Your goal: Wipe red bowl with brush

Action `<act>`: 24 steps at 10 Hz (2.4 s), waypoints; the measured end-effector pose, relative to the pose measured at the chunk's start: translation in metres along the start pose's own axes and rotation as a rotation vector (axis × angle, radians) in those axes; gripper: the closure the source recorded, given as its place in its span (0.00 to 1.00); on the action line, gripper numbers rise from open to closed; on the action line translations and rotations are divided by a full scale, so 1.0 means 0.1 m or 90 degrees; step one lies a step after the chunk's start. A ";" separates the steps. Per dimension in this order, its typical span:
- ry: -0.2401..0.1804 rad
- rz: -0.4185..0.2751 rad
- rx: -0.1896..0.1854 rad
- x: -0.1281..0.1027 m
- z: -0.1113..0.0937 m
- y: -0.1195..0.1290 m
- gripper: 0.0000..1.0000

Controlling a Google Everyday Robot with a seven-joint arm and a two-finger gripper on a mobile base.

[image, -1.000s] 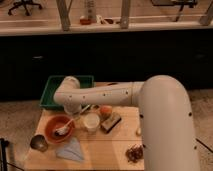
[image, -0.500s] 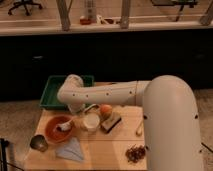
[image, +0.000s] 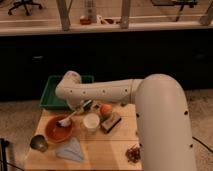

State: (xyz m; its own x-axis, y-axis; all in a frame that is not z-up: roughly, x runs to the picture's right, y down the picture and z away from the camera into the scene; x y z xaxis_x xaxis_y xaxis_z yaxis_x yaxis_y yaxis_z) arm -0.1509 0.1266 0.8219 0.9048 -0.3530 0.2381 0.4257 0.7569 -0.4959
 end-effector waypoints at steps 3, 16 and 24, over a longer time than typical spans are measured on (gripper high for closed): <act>-0.011 -0.034 0.000 -0.20 0.03 -0.13 1.00; -0.022 -0.012 -0.044 -0.10 0.11 0.45 1.00; -0.015 -0.018 0.012 -0.06 0.02 0.03 1.00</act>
State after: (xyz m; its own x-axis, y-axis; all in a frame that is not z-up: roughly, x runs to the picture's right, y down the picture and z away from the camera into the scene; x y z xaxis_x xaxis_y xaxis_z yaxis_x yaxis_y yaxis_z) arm -0.1548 0.1315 0.8208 0.8917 -0.3624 0.2713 0.4514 0.7571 -0.4722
